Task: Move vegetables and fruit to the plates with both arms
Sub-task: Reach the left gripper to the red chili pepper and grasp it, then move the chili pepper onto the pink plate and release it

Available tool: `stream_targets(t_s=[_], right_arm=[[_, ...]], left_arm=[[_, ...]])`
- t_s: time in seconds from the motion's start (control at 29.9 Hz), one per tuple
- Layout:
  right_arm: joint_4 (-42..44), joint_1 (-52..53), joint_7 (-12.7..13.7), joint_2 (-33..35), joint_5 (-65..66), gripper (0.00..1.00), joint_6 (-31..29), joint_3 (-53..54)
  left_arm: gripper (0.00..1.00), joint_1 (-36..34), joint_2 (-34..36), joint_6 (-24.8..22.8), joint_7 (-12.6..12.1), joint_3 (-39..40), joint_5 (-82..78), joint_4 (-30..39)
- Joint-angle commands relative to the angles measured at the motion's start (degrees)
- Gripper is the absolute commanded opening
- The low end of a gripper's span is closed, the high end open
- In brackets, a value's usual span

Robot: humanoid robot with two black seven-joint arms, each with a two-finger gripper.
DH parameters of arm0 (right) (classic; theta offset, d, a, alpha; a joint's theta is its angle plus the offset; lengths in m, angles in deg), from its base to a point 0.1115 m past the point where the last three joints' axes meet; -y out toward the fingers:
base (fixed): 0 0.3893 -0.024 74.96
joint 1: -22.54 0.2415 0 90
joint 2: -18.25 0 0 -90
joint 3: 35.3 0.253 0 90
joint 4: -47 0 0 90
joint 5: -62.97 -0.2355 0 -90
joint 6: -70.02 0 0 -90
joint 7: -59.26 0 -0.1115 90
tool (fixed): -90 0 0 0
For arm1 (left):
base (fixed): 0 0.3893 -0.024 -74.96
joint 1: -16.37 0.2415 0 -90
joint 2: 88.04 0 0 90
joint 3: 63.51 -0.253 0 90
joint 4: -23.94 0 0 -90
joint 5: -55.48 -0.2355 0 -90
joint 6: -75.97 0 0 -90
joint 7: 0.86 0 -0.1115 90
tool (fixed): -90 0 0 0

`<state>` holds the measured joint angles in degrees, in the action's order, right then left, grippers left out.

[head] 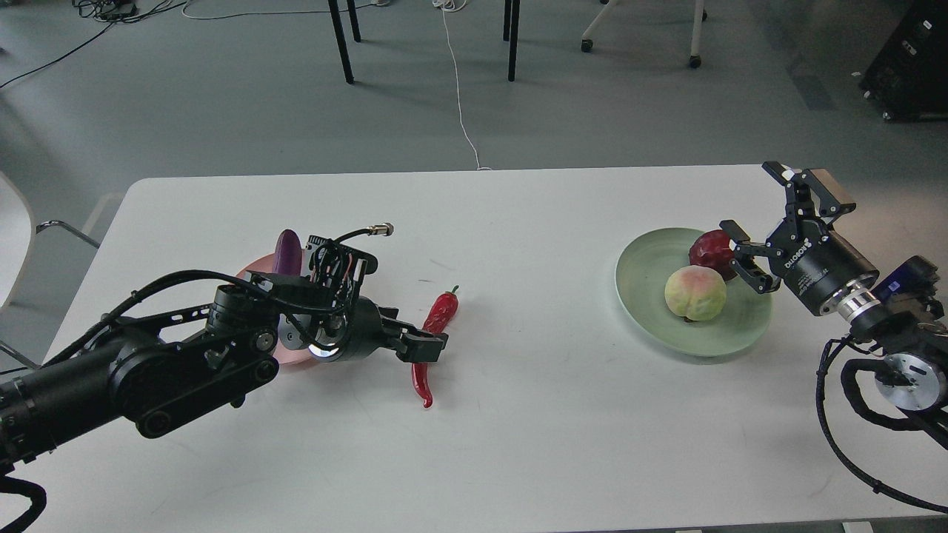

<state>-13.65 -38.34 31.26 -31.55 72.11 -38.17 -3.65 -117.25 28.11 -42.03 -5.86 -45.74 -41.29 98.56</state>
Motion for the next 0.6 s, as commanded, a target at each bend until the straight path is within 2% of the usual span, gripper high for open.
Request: stream_targets(t_s=[0.0, 0.13, 0.23, 0.33, 0.4, 0.53, 0.57], right_arm=[[0.00, -0.03, 0.00, 0.05, 0.00, 0.99, 0.00, 0.07], [0.00, -0.11, 0.00, 0.05, 0.00, 0.99, 0.00, 0.34], [0.00, -0.11, 0.00, 0.05, 0.00, 0.99, 0.00, 0.34], [0.00, -0.29, 0.00, 0.05, 0.00, 0.99, 0.00, 0.69], [0.00, -0.29, 0.00, 0.05, 0.00, 0.99, 0.00, 0.78], [0.00, -0.29, 0.00, 0.05, 0.00, 0.99, 0.00, 0.69], [0.09, -0.29, 0.00, 0.05, 0.00, 0.99, 0.00, 0.69]], left_arm=[[0.98, 0.02, -0.65, 0.00, -0.10, -0.11, -1.05, -1.14], [0.95, 0.02, -2.24, 0.00, -0.36, -0.20, -1.49, -2.10], [0.88, 0.02, -2.51, 0.00, -0.63, -0.20, -1.49, -2.46], [0.73, 0.11, -2.59, 0.00, -0.01, -0.20, -1.32, -2.72], [0.57, 0.11, -2.51, 0.00, 0.08, -0.20, -1.40, -3.07], [0.32, 0.81, -2.51, 0.00, -0.01, -0.20, -1.49, -3.07], [0.29, 0.81, -2.51, 0.00, -0.01, -0.20, -1.49, -3.07]])
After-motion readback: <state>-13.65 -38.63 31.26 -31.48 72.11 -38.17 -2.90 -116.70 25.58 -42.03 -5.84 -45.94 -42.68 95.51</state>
